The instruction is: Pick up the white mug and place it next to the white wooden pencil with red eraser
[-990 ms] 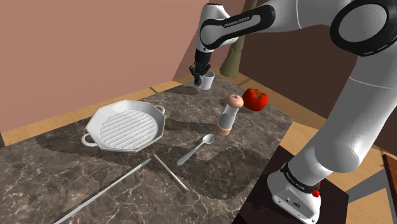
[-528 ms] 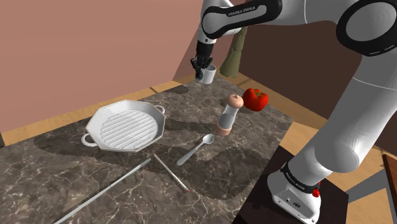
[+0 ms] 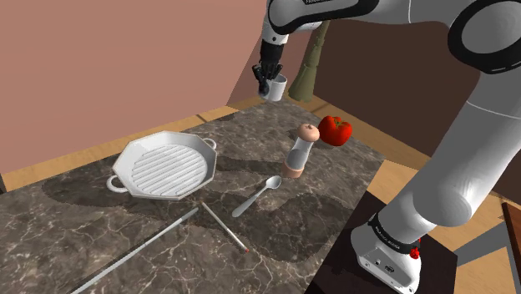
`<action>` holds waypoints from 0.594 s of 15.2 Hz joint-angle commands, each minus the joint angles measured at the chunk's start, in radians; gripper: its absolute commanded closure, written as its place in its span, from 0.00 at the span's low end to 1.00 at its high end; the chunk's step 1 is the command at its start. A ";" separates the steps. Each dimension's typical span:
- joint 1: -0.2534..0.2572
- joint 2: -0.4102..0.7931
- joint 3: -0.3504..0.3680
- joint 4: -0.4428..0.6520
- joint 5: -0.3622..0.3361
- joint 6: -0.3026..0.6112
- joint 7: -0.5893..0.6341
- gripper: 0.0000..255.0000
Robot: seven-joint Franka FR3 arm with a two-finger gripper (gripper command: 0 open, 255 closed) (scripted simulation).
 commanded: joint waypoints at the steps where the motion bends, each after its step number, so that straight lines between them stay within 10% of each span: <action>1: 0.000 -0.006 0.000 0.020 0.001 -0.026 -0.001 1.00; 9: 0.033 -0.133 0.027 -0.097 0.006 -0.039 0.056 1.00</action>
